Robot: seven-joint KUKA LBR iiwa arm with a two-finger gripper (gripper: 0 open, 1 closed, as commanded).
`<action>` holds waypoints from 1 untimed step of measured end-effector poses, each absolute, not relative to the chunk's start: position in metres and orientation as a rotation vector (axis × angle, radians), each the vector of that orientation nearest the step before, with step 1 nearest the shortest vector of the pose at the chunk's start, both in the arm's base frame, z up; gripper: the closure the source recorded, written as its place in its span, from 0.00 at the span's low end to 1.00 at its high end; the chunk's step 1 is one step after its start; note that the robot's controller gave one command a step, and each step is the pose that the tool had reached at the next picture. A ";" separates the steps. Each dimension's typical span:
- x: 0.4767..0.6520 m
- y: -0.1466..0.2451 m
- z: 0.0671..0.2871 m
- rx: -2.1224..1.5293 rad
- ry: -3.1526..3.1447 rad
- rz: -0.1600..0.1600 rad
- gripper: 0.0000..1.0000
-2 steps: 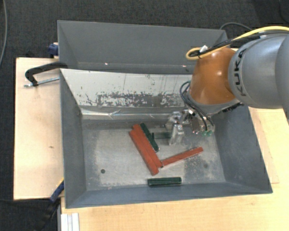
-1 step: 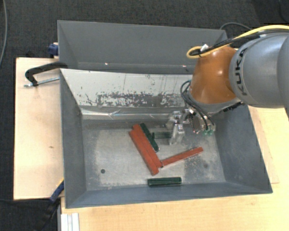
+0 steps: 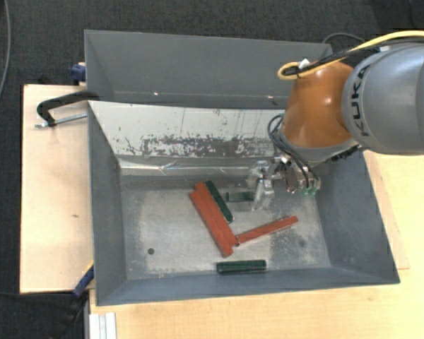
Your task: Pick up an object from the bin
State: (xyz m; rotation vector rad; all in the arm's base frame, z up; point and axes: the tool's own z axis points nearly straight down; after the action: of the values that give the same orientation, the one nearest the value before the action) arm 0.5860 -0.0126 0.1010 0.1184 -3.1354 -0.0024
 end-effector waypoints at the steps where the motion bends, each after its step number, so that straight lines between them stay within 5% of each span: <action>1: 0.587 -0.013 0.124 0.119 -3.140 -0.002 1.00</action>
Offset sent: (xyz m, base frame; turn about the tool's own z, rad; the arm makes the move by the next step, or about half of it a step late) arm -0.0001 0.0000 0.0019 0.0000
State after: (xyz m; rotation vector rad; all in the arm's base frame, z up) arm 0.5871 -0.0125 0.1244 0.1186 -3.1396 -0.0020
